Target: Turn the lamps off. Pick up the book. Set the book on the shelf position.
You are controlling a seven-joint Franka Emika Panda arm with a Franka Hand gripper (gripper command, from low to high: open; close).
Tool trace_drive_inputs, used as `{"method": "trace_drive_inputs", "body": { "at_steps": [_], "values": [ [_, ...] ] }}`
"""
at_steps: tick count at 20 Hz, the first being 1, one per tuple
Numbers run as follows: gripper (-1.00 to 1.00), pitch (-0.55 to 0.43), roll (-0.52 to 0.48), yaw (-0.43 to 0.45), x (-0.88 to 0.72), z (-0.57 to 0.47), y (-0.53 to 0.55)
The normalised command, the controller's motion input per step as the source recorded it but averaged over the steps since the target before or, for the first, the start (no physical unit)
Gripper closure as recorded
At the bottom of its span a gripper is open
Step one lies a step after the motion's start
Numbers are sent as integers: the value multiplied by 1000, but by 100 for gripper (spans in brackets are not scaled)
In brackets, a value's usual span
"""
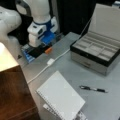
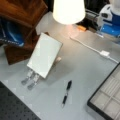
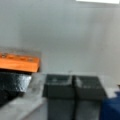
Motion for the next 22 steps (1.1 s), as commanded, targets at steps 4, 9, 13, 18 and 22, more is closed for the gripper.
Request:
{"method": "trace_drive_inputs", "body": {
  "at_steps": [4,9,13,18,22],
  "values": [
    [100,-360,76,-131,-484,-470,-17],
    [100,-414,64,-110,-581,-495,-125],
    [100,-482,53,-105,-662,-586,-183],
    [100,-542,65,-100,-702,-628,-233],
    [100,-561,77,-80,-758,-567,-296]
  ]
}}
